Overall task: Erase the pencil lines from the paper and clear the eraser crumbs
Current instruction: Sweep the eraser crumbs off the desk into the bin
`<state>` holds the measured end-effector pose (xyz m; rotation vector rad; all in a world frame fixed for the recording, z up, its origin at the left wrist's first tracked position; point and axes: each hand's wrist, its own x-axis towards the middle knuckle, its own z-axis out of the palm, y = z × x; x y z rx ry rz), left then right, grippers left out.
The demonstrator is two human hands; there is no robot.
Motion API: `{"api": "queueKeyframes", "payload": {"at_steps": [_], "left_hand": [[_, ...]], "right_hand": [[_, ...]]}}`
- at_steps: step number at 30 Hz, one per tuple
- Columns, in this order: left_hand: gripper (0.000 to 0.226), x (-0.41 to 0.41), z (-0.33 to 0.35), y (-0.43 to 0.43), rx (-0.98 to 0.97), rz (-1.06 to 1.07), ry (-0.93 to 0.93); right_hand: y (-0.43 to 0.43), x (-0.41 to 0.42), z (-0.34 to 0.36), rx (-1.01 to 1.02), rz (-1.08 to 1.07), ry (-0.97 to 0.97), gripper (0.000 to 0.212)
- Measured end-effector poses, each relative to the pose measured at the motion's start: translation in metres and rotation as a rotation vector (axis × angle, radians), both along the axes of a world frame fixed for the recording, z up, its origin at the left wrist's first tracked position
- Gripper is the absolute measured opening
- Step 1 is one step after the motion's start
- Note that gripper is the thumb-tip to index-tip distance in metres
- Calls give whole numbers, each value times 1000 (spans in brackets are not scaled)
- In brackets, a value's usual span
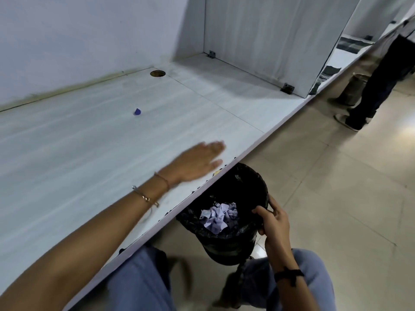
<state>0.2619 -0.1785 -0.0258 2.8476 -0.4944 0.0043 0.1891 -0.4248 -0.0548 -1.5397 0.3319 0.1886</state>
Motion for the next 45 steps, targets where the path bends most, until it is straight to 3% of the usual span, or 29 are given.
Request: {"api": "queueKeyframes", "payload": {"at_steps": [3, 5, 7, 9, 12, 16, 18, 20, 22, 24, 26, 28, 30, 32, 35, 38, 42, 43, 45], "left_hand": [[62, -38, 9, -33, -88, -250, 57], [61, -30, 13, -16, -136, -70, -34], [57, -11, 9, 14, -29, 238, -81], [58, -4, 2, 23, 74, 382, -36], [62, -19, -1, -31, 46, 117, -6], [54, -75, 7, -89, -190, -156, 69], [56, -91, 16, -74, -199, -57, -34], [61, -98, 20, -35, -155, 219, -108], [62, -107, 14, 14, -85, 537, -79], [68, -118, 3, 38, 11, 704, -7], [82, -120, -5, 26, 111, 639, -4], [85, -120, -3, -10, 109, 434, 14], [80, -128, 1, -44, 36, 263, 56], [75, -146, 6, -53, -104, 243, 63], [71, -181, 16, -18, -192, 455, -102], [79, -236, 13, 57, -141, 827, -176], [32, -303, -17, 125, 133, 1064, -78], [34, -300, -17, 127, 173, 1082, 13], [64, -275, -16, 107, 177, 1062, 30]], "right_hand": [[-3, -4, 2, 16, -5, -12, 55], [-6, -6, 3, 18, -12, -13, 55], [-8, -9, 3, 13, -18, -5, 56], [-8, -10, 2, 13, -20, -6, 57], [-5, -11, 1, 10, 4, -17, 56], [1, -17, -2, 21, 37, -57, 51], [2, -18, -3, 31, 47, -47, 53], [4, -21, -5, 30, 73, -21, 54], [8, -27, -6, 31, 103, 2, 57], [13, -33, -6, 34, 123, 22, 60], [19, -39, -7, 35, 140, 51, 62], [24, -44, -8, 31, 159, 67, 63], [30, -50, -8, 27, 184, 77, 60], [34, -57, -8, 24, 212, 76, 57], [39, -65, -7, 29, 255, 97, 57], [46, -72, -10, 29, 294, 116, 58], [56, -83, -13, 28, 345, 101, 57], [58, -85, -13, 30, 353, 102, 57], [62, -87, -13, 36, 356, 112, 57]]}}
